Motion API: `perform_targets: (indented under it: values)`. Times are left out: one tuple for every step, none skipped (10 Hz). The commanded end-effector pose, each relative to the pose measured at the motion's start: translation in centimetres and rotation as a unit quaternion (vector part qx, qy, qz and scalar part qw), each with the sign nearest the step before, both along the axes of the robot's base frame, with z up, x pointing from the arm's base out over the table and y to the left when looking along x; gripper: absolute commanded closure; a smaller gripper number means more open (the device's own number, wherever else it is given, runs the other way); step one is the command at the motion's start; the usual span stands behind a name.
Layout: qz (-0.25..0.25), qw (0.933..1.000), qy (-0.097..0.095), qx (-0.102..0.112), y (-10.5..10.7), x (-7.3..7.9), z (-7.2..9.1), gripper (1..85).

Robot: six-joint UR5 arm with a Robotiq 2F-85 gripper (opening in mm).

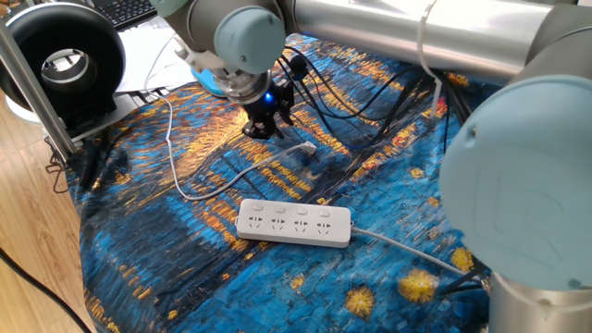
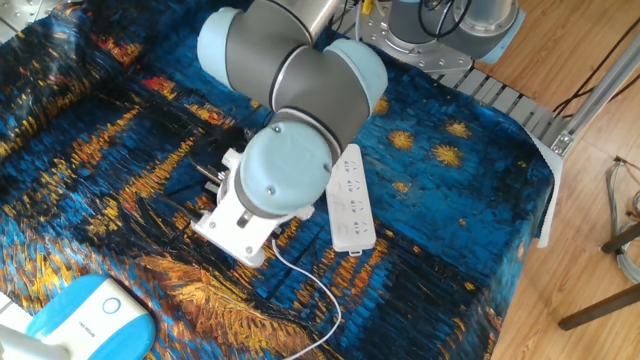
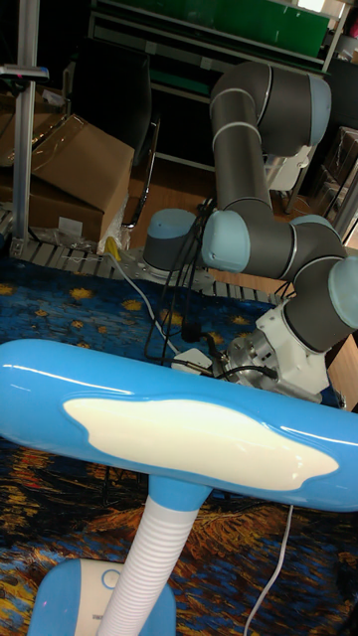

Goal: Plug in the power cord of the desk lamp, turn on the socket, and light up the desk lamp

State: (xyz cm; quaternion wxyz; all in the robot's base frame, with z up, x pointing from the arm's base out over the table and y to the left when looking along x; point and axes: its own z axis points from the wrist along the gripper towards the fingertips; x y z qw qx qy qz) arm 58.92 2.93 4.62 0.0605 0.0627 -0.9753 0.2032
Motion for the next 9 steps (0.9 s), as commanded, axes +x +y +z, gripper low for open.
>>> perform_targets:
  values:
    - [-0.044,0.9988,0.018,0.007,1.9,-1.4,-0.2,51.0]
    - [-0.030,0.9994,0.004,-0.014,0.7,-0.7,-0.3,51.3]
    - [-0.016,0.9993,-0.007,-0.033,-0.5,-0.2,-0.4,51.3]
    - [-0.011,0.9989,-0.009,-0.044,-1.2,-0.2,-0.6,51.3]
    - [-0.008,0.9986,-0.008,-0.052,-1.7,-0.2,-0.5,51.3]
    - [-0.017,0.9989,-0.002,-0.045,-1.2,-0.7,-0.7,51.3]
    - [-0.020,0.9990,-0.005,-0.039,-0.9,-0.6,-1.0,51.0]
    - [-0.016,0.9989,-0.013,-0.042,-1.0,-0.1,-1.1,51.0]
    - [-0.011,0.9984,-0.015,-0.053,-1.5,0.3,-0.5,51.0]
